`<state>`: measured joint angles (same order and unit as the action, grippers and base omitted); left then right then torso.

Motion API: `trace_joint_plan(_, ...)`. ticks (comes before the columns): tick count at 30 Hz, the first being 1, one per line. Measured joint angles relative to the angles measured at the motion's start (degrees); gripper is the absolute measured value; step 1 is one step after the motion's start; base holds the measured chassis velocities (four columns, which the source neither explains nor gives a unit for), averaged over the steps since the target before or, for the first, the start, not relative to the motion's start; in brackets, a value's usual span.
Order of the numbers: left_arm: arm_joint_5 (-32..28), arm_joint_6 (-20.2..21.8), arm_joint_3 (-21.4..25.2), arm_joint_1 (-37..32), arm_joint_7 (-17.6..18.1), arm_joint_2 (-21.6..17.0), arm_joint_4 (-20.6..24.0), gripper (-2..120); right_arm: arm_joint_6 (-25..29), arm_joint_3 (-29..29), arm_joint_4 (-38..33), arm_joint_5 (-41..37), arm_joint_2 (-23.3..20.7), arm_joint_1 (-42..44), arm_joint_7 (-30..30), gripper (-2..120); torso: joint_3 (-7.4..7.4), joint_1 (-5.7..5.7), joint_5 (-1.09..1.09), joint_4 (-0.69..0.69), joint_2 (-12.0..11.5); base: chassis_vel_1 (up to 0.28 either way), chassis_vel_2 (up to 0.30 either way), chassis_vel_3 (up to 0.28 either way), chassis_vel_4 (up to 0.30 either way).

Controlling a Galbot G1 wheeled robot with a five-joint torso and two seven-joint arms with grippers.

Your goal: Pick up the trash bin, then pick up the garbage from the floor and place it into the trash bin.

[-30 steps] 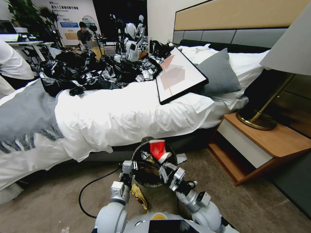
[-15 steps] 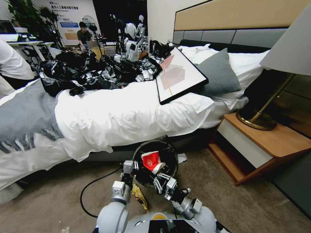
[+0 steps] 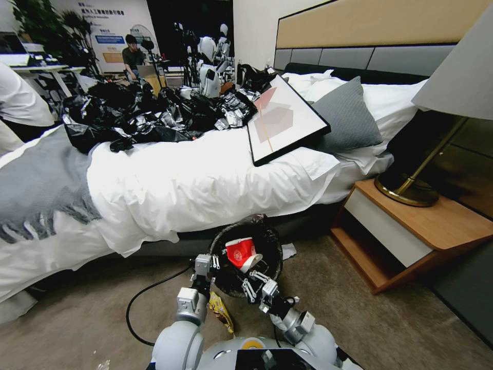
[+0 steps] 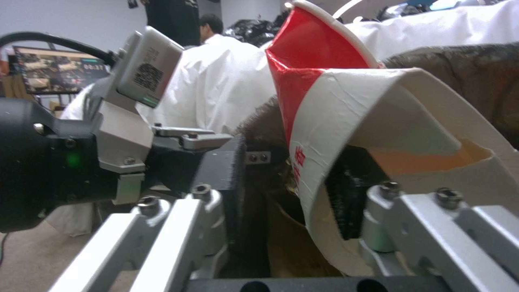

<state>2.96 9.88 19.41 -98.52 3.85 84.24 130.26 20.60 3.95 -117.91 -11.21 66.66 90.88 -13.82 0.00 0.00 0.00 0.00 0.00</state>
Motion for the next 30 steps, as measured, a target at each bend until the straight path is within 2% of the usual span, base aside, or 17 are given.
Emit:
trace_joint_plan(2, 0.0, 0.0, 0.1, 0.0, 0.0, 0.1, 0.0, 0, -2.4, -0.5, -1.7, -0.1, -1.7, 0.8, 3.3, 56, 0.0, 0.0, 0.0, 0.0, 0.0, 0.0, 0.0, 0.0, 0.0)
trace_joint_plan(4, 0.0, 0.0, 0.1, 0.1, 0.0, 0.1, 0.0, 0, -3.1, -0.5, -2.2, -0.1, -2.4, 1.0, 4.2, 60, 0.0, 0.0, 0.0, 0.0, 0.0, 0.0, 0.0, 0.0, 0.0)
trace_joint_plan(7, 0.1, 0.0, 0.1, 0.2, 0.0, 0.2, -0.1, 0, -6.0, -0.8, -4.5, -0.9, -3.9, 1.9, 8.1, 75, 0.0, 0.0, 0.0, 0.0, 0.0, 0.0, 0.0, 0.0, 0.0)
trace_joint_plan(8, 0.1, 0.0, 0.1, 0.2, 0.0, 0.2, -0.1, 0, -6.0, -0.8, -4.5, -0.9, -3.9, 1.9, 8.1, 75, 0.0, 0.0, 0.0, 0.0, 0.0, 0.0, 0.0, 0.0, 0.0)
trace_joint_plan(10, 0.1, 0.0, 0.1, 0.3, 0.0, 0.3, -0.2, 0, -8.3, -1.0, -5.9, -1.5, -4.6, 2.4, 10.8, 85, 0.0, 0.0, 0.0, 0.0, 0.0, 0.0, 0.0, 0.0, 0.0)
trace_joint_plan(12, 0.2, 0.0, 0.1, 0.4, 0.0, 0.3, -0.2, 0, -9.4, -1.0, -6.5, -2.0, -5.0, 2.6, 12.0, 88, 0.0, 0.0, 0.0, 0.0, 0.0, 0.0, 0.0, 0.0, 0.0)
trace_joint_plan(14, 0.3, 0.0, 0.1, 0.4, -0.1, 0.4, -0.2, 0, -12.3, -1.4, -8.1, -4.0, -5.8, 3.5, 14.7, 99, 0.0, 0.0, 0.0, 0.0, 0.0, 0.0, 0.0, 0.0, 0.0)
trace_joint_plan(15, 0.3, 0.0, 0.1, 0.4, -0.1, 0.4, -0.2, 0, -12.3, -1.4, -8.1, -4.0, -5.8, 3.5, 14.7, 99, 0.0, 0.0, 0.0, 0.0, 0.0, 0.0, 0.0, 0.0, 0.0)
trace_joint_plan(16, 0.3, 0.0, 0.1, 0.4, -0.1, 0.4, -0.2, 0, -13.5, -1.4, -8.8, -4.8, -6.2, 4.0, 15.9, 103, 0.0, 0.0, 0.0, 0.0, 0.0, 0.0, 0.0, 0.0, 0.0)
trace_joint_plan(24, -0.3, 0.0, 1.0, 0.7, -0.1, 0.4, 0.0, 0, -15.8, 0.4, -11.1, -5.9, -8.9, 7.0, 17.7, 114, 0.0, 0.0, 0.0, 0.0, 0.0, 0.0, 0.0, 0.0, 0.0)
trace_joint_plan(30, -1.2, 0.2, 1.6, 1.1, -0.1, 0.3, 0.1, 0, -15.6, 1.7, -11.8, -5.6, -9.9, 8.7, 17.6, 114, 0.0, 0.0, 0.0, 0.0, 0.0, 0.0, 0.0, 0.0, 0.0)
